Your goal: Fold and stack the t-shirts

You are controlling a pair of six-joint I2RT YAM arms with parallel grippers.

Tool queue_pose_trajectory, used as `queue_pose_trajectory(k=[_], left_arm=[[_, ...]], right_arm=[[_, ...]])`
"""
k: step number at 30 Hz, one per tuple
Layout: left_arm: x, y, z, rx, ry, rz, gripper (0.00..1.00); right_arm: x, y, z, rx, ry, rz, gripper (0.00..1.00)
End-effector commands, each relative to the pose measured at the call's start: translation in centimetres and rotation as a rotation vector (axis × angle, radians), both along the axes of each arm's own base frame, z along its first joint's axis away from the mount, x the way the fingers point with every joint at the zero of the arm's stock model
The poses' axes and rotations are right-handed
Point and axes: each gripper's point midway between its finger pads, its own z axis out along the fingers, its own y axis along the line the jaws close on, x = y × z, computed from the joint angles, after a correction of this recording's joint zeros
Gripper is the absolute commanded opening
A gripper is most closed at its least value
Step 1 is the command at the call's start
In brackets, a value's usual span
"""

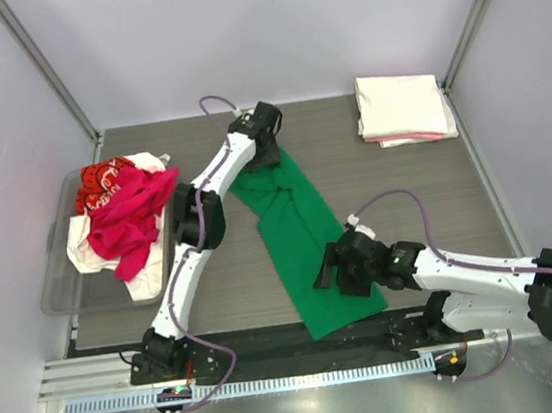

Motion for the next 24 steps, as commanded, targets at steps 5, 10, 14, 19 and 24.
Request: queue_pose_trajectory(k=[5, 10, 14, 19, 24], left_arm=[[2.3, -0.1, 14.9, 0.055, -0.322, -0.202, 0.82], [-1.5, 3.6, 22.4, 0.098, -0.444, -0.206, 1.0], [-7.2, 8.1, 25.1, 0.17, -0.371, -0.148, 1.0], [-15.2, 12.3, 24.9, 0.121, -0.354, -0.114, 0.99], [-21.5, 14.7, 20.6, 0.022, -0.383, -0.107, 0.97]], right_arm=[[-0.8, 6.3, 7.9, 0.051, -0.103, 0.039, 0.8], [3.3, 6.9, 13.0, 0.006, -0.282, 0.049, 0.83], [10.0, 4.9, 14.8, -0.071, -0.354, 0.028, 0.83], [18.1, 7.6, 17.6, -0.012, -0.433, 0.184, 0.77], [25.8, 11.1, 18.0, 0.093, -0.492, 0.33, 0.64]])
